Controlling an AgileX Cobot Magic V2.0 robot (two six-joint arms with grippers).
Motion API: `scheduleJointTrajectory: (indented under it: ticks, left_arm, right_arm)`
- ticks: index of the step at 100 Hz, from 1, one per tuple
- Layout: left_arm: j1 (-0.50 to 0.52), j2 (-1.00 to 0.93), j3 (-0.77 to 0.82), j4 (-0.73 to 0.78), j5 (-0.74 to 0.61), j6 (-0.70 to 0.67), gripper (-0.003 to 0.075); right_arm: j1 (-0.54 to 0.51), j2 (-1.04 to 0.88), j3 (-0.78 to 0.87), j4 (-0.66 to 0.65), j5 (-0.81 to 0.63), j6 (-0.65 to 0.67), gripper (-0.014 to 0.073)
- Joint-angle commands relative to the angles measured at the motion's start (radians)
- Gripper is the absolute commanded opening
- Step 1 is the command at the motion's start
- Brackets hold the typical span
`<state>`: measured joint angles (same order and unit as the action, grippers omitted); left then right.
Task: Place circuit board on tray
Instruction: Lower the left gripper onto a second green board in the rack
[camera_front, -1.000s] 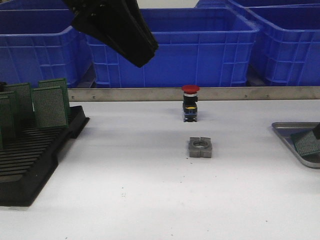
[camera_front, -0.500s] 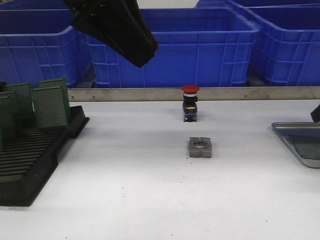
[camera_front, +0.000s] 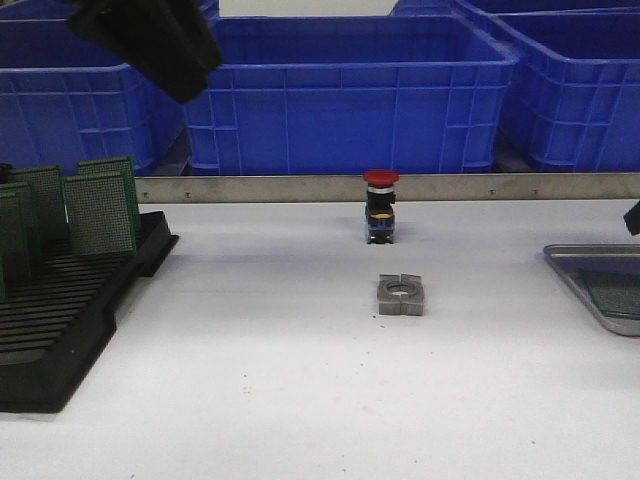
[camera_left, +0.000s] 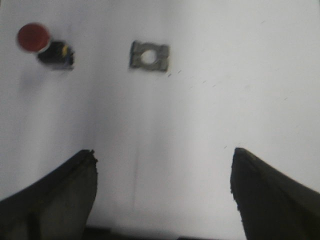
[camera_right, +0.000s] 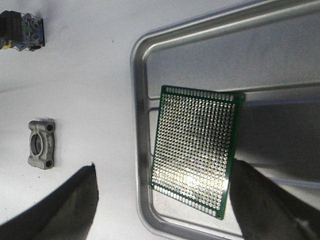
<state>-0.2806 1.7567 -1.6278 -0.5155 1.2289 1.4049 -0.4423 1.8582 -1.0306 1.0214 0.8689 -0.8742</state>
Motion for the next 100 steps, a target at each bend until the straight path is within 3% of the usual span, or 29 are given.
scheduleJointTrajectory:
  ticks: [1, 28, 100]
  left_arm:
    - [0.059, -0.051, -0.045, 0.015, -0.008, -0.013, 0.0514]
    - [0.191, 0.010, -0.045, 0.161, -0.067, -0.013, 0.0514]
    - [0.202, 0.219, -0.045, 0.220, -0.159, -0.013, 0.0513]
  right_arm:
    - [-0.001, -0.055, -0.025, 0.038, 0.028, -0.011, 0.0563]
    - [-0.001, -0.055, -0.025, 0.039, 0.031, -0.011, 0.0563]
    - [-0.001, -0.055, -0.025, 0.039, 0.040, -0.011, 0.0563]
